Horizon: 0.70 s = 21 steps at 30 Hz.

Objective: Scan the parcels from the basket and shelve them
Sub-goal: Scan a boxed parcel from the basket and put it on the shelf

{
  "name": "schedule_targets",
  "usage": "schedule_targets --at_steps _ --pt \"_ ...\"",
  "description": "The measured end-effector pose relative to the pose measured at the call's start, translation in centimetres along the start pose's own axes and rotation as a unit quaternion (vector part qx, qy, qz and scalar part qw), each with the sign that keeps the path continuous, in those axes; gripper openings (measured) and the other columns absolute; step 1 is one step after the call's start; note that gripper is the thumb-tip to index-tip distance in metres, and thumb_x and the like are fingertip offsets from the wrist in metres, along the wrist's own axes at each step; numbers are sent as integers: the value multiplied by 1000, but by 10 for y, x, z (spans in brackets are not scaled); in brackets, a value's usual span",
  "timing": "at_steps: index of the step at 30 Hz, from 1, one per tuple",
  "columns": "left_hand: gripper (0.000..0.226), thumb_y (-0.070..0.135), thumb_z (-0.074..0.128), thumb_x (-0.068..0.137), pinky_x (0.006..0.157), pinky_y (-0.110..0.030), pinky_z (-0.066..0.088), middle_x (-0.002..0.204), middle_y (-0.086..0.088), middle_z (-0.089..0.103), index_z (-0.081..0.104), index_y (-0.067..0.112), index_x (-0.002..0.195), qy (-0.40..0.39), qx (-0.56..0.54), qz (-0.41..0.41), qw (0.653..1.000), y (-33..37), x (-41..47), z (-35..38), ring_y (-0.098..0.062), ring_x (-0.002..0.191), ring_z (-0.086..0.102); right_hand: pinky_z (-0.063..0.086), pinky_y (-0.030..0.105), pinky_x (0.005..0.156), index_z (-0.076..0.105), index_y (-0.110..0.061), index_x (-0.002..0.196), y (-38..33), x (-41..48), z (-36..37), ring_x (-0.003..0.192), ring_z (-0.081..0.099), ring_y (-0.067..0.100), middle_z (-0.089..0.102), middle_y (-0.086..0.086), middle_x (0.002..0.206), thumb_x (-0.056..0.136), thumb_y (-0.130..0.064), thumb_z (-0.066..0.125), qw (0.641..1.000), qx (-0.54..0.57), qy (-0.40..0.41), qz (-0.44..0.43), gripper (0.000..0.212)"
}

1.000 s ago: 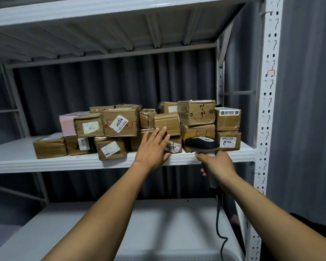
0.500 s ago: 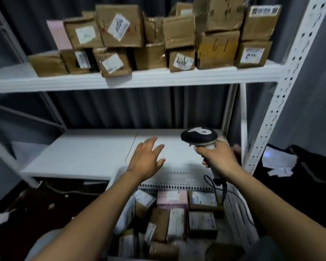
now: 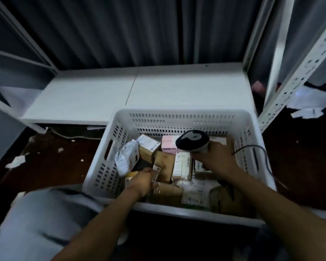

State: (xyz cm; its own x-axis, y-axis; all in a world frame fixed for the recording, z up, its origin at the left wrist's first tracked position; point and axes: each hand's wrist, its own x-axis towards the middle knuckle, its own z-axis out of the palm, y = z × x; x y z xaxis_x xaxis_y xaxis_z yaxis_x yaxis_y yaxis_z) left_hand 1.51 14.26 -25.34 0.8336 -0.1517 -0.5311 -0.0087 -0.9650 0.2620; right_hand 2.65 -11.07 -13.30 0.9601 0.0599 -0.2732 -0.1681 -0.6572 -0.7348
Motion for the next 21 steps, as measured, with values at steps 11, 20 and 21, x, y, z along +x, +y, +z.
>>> schedule_targets --at_steps 11,20,21 --pt "43 30 70 86 85 -26 43 125 -6 62 61 17 127 -150 -50 -39 987 -12 48 43 -22 112 57 33 24 52 62 5 78 -1 3 10 80 63 37 68 27 80 92 -26 63 998 -32 -57 -12 34" --pt "69 33 79 71 110 -28 33 144 -7 43 55 22 135 -137 -150 43 978 25 58 50 -24 135 36 51 35 77 68 9 96 -6 0 4 84 68 33 72 25 86 90 -27 65 999 -1 -46 -14 37" --pt "73 42 76 68 115 -37 28 150 -11 34 54 27 136 -138 -131 49 981 28 61 53 -27 140 27 52 37 78 68 8 98 -5 0 3 84 68 34 72 25 86 90 -27 65 999 1 -41 -13 37"
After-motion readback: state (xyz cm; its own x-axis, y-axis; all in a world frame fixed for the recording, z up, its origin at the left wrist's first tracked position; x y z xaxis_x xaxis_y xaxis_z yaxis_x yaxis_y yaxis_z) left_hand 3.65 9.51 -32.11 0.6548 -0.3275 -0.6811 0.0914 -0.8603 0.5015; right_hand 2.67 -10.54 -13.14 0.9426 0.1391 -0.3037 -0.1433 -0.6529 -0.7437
